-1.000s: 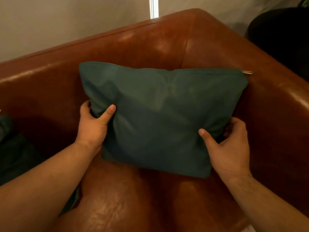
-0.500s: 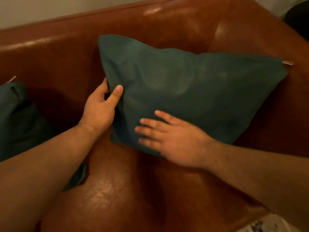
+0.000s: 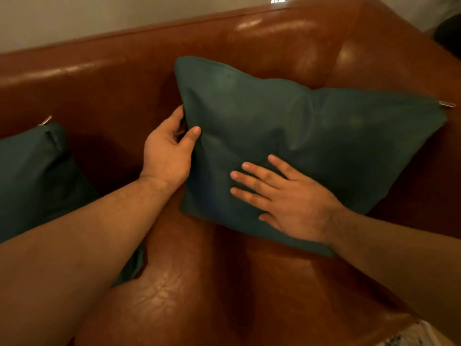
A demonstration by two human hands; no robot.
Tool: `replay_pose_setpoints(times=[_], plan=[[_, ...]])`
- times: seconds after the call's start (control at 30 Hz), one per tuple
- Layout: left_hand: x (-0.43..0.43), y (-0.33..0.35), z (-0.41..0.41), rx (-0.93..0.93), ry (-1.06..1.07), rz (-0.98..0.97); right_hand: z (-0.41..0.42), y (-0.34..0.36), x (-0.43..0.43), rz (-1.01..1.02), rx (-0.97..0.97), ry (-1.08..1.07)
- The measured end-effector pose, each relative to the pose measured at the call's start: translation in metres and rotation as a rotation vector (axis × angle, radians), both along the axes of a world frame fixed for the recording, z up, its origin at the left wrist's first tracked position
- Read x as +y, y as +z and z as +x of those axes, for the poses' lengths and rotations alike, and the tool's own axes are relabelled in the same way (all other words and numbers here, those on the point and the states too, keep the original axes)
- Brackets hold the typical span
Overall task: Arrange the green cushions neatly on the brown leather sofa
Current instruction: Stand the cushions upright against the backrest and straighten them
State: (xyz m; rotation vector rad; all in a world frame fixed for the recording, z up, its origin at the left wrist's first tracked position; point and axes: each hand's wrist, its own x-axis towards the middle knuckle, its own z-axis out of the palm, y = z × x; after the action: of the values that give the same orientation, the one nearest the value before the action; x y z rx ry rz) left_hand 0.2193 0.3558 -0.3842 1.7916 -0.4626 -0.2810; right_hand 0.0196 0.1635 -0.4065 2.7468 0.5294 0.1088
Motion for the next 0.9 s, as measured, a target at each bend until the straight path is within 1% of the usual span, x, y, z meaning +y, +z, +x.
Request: replay_pose_setpoints(times=[0.17,0.27,0.33,0.47,0.53,0.6,0.67,0.73,0.8,0.9], plan=[[0.004,0.012,0.01,-0.052,-0.055,0.143,0.001,0.004,0.005,0.015,0.045,-0.048],[0.01,0.025,0.011,-0.029,-0.074,0.175,0.0,0.012,0.013,0.043,0.07,-0.096],[0.019,0.031,0.008,-0.006,-0.049,0.213,-0.001,0.012,0.022,0.098,0.03,-0.125],[0.054,0.034,-0.001,-0.068,0.041,0.335,0.006,0.016,0.036,0.228,-0.11,-0.153],[0.082,0.037,-0.008,-0.106,0.08,0.367,0.015,0.023,0.05,0.242,-0.138,-0.202],[0.114,0.044,-0.015,-0.213,0.086,0.392,0.023,0.029,0.063,0.233,-0.142,-0.275],[0.148,0.051,-0.022,-0.332,0.073,0.409,0.032,0.036,0.078,0.196,-0.105,-0.376],[0.186,0.058,-0.028,-0.433,0.049,0.418,0.042,0.045,0.098,0.213,-0.087,-0.455],[0.228,0.06,-0.031,-0.487,0.06,0.451,0.052,0.052,0.124,0.248,-0.081,-0.425],[0.283,0.058,-0.027,-0.499,0.174,0.471,0.064,0.057,0.173,0.325,-0.03,-0.273]])
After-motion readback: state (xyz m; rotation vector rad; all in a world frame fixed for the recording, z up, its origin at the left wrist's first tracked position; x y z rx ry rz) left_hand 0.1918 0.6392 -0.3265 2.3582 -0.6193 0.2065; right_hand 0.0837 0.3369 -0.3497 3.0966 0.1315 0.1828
